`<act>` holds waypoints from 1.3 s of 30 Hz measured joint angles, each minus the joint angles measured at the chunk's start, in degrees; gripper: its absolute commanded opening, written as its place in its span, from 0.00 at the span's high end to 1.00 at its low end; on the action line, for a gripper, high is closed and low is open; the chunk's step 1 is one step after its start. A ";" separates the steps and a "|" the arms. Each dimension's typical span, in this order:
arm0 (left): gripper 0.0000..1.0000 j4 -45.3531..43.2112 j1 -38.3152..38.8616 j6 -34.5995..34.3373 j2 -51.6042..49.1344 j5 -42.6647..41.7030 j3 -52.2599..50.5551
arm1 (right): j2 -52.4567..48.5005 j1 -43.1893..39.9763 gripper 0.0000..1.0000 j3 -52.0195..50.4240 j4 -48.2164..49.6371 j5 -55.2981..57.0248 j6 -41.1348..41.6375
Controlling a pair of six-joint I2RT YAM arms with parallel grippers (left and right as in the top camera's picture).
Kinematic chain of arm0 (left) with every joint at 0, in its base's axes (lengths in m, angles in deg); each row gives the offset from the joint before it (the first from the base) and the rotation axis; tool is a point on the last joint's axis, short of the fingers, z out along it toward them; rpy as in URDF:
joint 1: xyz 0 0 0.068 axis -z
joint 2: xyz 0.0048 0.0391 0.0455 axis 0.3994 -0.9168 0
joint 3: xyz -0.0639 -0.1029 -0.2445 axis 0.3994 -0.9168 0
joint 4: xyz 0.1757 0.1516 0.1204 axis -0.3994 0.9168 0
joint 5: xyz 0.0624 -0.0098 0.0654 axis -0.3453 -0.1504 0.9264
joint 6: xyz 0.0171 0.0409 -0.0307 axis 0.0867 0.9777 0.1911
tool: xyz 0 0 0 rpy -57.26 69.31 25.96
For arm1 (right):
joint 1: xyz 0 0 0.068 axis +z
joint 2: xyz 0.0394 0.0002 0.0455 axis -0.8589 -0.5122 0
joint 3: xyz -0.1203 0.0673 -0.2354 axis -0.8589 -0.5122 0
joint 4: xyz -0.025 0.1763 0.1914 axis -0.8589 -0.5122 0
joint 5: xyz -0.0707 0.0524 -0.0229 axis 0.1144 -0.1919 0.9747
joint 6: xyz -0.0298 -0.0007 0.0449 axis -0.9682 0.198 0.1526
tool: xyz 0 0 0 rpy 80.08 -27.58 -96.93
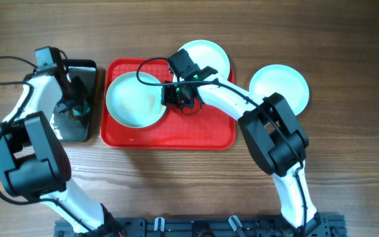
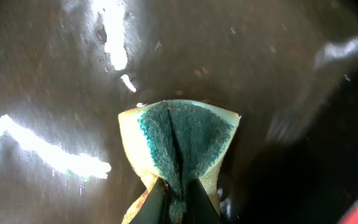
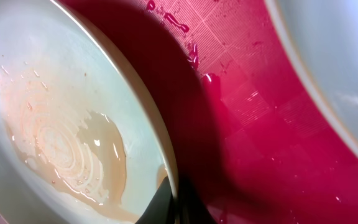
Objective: Clean dirty plates on tray and stack at the side
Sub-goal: 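Dip the sponge into the black tray water with the left gripper, then bring the wet sponge back onto the plate and scrub it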
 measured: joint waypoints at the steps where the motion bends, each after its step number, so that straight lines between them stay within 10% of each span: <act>1: 0.96 1.42 0.02 0.00 0.42 -0.59 0.79 | 0.00 0.00 0.96 0.00 0.11 0.02 0.00; 10: 0.96 5.25 3.48 0.00 12.50 -9.97 7.17 | -0.04 -0.02 0.96 0.00 0.35 0.02 0.00; 27: 0.96 5.60 13.31 0.26 -1.99 -11.26 2.23 | -0.04 -0.07 0.96 0.00 0.50 -0.22 -0.04; 39: 0.96 8.41 20.06 9.05 -3.85 -29.00 1.66 | -0.04 -0.79 0.96 0.00 0.37 -0.35 -0.22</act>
